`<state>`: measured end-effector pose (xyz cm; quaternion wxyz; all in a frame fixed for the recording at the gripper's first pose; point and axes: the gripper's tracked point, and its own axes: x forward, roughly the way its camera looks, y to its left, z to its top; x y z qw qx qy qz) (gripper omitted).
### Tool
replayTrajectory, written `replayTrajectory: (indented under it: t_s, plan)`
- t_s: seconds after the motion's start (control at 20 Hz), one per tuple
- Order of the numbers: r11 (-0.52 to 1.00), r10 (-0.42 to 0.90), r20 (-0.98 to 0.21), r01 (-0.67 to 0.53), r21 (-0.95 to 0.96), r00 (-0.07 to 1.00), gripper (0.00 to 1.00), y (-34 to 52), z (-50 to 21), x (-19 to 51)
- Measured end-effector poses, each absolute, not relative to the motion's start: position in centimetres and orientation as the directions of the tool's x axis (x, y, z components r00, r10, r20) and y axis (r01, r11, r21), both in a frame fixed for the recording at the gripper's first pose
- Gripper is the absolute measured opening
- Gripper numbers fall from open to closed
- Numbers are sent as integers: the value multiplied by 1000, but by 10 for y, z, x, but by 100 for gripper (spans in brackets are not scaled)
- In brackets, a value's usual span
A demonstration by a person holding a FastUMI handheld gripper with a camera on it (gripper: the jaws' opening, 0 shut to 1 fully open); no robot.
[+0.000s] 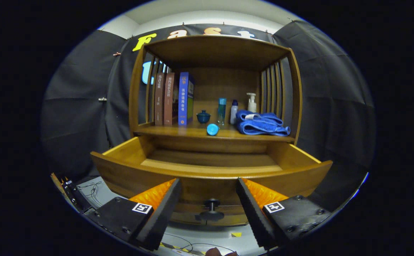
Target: Pull open the drawer, take out the items inside it, and place them on the countertop above the cabinet.
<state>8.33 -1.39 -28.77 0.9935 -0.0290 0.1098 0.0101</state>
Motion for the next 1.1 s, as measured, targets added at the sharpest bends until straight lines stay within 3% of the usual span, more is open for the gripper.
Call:
replayTrajectory:
  t_s: [0.4, 1.1]
  plan:
    - [997, -20, -236, 1, -81, 972, 100, -10, -307, 89]
    - [994, -40, -240, 13, -110, 970, 100, -6, -314, 209]
